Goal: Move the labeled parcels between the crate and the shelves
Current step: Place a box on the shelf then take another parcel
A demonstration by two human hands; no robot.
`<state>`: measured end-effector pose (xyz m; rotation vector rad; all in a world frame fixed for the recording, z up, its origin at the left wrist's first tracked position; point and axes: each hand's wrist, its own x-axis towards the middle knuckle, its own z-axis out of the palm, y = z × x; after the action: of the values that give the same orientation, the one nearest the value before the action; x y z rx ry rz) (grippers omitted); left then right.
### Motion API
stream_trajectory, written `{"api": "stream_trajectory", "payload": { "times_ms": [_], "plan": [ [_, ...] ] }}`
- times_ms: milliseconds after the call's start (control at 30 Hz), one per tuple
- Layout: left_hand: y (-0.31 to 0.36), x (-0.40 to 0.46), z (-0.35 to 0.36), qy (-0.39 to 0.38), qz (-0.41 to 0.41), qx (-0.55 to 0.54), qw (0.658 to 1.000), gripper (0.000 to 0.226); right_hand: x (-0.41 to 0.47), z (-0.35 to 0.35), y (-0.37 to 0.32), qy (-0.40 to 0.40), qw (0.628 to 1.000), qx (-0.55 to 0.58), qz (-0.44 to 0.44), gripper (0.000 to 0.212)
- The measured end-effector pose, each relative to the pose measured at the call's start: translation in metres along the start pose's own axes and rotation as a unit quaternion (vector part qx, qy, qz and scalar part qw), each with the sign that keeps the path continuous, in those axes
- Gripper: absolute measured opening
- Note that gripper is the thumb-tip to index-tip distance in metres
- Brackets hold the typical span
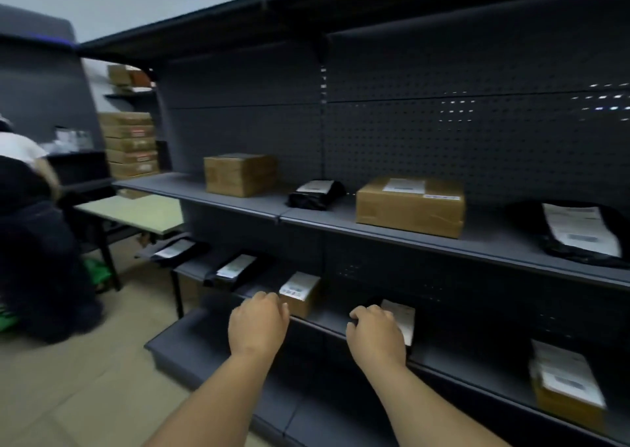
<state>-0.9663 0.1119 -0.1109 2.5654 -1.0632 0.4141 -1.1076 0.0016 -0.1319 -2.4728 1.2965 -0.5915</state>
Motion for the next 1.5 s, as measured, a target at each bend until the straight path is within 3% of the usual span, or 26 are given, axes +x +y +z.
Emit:
{"api": "stream_trajectory", "payload": {
  "times_ms": [500,800,1067,1233,1500],
  "plan": [
    [-0.168,0.061,-0.011,0.034,-0.152,0.019,0.988,0.028,0.058,0.087,-0.171,-0.064,0.992,0.022,-0.105,0.034],
    [-0.25,0.195,-0.007,0.077,-0.137,0.088,0.984,0.03,0.17,0.147,-0.281,-0.042,0.985,0.053,-0.158,0.033],
    [-0.291,0.315,0.005,0.103,-0.117,0.08,0.985,0.031,0.276,0.162,-0.349,0.007,0.98,0.037,-0.194,0.034],
    [-0.297,0.375,0.013,0.11,-0.101,0.05,0.988,0.03,0.322,0.157,-0.361,0.041,0.982,0.04,-0.179,0.033],
    [-0.289,0.483,0.027,0.109,-0.043,-0.042,0.992,0.03,0.403,0.15,-0.359,0.107,0.992,0.026,-0.062,0.03]
  ]
}}
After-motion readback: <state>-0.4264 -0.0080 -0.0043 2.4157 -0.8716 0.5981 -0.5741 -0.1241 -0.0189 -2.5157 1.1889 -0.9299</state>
